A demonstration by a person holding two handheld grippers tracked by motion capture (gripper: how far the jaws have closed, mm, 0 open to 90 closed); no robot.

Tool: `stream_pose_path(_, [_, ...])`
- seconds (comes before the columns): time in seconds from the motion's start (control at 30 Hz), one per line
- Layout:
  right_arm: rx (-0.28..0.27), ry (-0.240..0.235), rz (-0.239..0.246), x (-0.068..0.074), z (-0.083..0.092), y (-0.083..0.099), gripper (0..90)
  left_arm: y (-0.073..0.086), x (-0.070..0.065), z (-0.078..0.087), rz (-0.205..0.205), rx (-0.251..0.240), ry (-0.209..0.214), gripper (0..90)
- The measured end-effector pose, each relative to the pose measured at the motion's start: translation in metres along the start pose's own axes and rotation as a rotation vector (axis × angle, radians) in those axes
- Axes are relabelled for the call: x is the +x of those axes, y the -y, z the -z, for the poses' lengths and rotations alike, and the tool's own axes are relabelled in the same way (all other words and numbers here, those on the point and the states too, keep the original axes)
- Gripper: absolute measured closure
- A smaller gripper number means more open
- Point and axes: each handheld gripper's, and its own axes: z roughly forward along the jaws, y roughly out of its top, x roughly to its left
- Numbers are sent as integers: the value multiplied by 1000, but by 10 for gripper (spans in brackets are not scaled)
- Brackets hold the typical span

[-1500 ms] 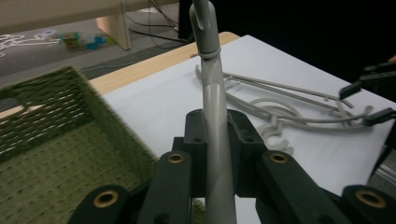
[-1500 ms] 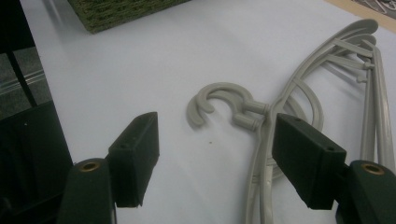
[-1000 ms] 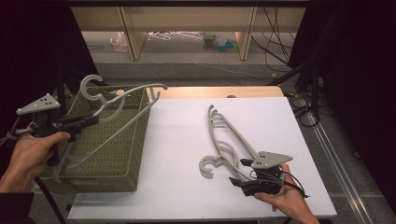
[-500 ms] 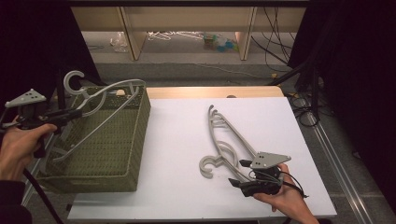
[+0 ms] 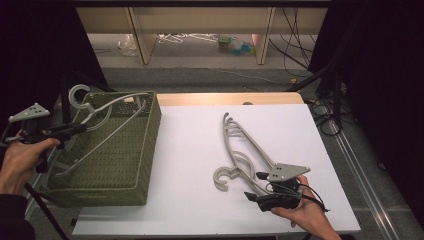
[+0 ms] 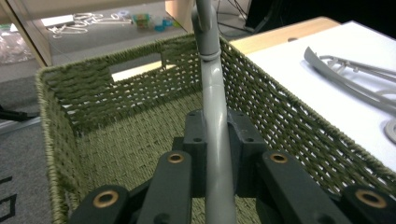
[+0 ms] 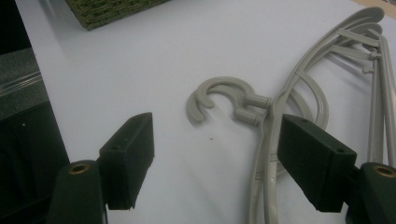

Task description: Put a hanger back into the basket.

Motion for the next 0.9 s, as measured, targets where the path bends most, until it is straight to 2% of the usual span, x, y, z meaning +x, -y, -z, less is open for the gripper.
stream_pose_path(0.17, [4,-1,-6,0,0,1,285,4,1,-14,-28,71,-22,788])
stream_pose_path(0.27, [3,-1,-6,0,0,0,285,11,3,-22,-13,82,-1,787])
stream_pose_path(0.43, [8,-9,0,0,-1,0,285,26,8,-31,12,130,-15,787])
stream_pose_path(0.57, [5,-10,2,1,-2,0,285,30,10,-34,24,145,-18,785])
stream_pose_path(0.6, [12,-12,-3,1,-2,0,285,34,10,-38,-2,203,-57,783])
stream_pose_path(0.7, [10,-9,-2,1,-2,0,285,42,15,-42,39,200,-75,780])
stream_pose_path(0.77, [5,-11,6,1,-3,0,285,46,22,-41,29,270,-86,775])
stream_pose_path(0.8, [8,-12,2,1,-3,0,285,48,23,-41,48,266,-85,771])
stream_pose_path(0.9, [10,-13,-1,1,-3,0,284,50,24,-42,62,273,-100,756])
